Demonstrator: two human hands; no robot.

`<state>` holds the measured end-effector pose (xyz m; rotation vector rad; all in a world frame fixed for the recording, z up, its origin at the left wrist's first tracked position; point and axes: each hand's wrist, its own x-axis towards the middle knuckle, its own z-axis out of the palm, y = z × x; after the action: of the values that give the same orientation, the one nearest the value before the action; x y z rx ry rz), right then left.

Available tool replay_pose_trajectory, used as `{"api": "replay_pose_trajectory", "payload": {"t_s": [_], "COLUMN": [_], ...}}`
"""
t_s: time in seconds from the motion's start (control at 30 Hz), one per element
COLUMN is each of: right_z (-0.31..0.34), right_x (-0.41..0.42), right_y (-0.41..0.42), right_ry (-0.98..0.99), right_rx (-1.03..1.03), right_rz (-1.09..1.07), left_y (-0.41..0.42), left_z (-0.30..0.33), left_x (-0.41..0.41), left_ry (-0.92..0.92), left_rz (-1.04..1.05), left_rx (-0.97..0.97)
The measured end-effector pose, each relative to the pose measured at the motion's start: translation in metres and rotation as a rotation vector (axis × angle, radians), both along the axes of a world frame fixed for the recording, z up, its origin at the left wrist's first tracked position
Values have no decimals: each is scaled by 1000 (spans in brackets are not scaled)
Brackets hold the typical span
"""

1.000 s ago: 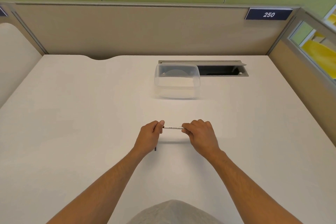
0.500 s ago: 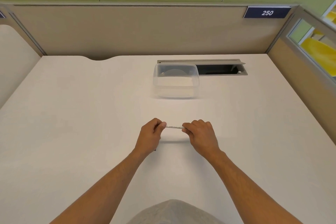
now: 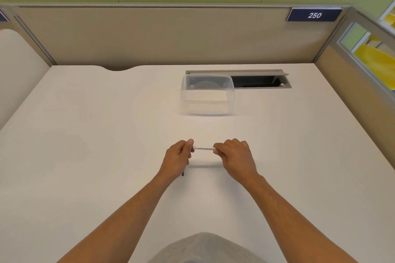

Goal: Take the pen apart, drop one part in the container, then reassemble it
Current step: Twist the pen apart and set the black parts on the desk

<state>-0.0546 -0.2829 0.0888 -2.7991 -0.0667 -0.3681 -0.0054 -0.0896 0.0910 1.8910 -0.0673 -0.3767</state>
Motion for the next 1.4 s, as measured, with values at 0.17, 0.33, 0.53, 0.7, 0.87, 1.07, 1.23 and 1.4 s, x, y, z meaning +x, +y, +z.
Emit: {"api": "replay_pose_trajectory", "payload": {"t_s": [0.17, 0.33, 0.53, 0.7, 0.87, 1.07, 1.23, 1.4], "right_z": [0, 2, 0, 1, 1, 3, 2, 1], "right_x": [1, -1, -3, -4, -4, -6, -7, -8], "right_y": [-2, 2, 3, 2, 0, 3, 4, 6], "right_ry": [12, 6, 9, 3, -4, -2, -3, 4], "right_rx": [-6, -5, 1, 14, 11, 8, 20, 42], "right_rz": [3, 8, 10, -9, -23, -11, -5, -15], "left_y": [2, 1, 1, 1, 3, 1, 0, 1], "left_z": [-1, 1, 2, 2, 0, 2, 2, 4], "left_x": [3, 0, 0, -2, -3, -4, -5, -5], "left_ry": [-28, -53, -3, 71, -28, -20, 40, 81], "left_rz": [-26, -4, 3, -4, -32, -9, 20, 12], "left_rx": [-22, 79, 72, -40, -10, 16, -2, 9]}}
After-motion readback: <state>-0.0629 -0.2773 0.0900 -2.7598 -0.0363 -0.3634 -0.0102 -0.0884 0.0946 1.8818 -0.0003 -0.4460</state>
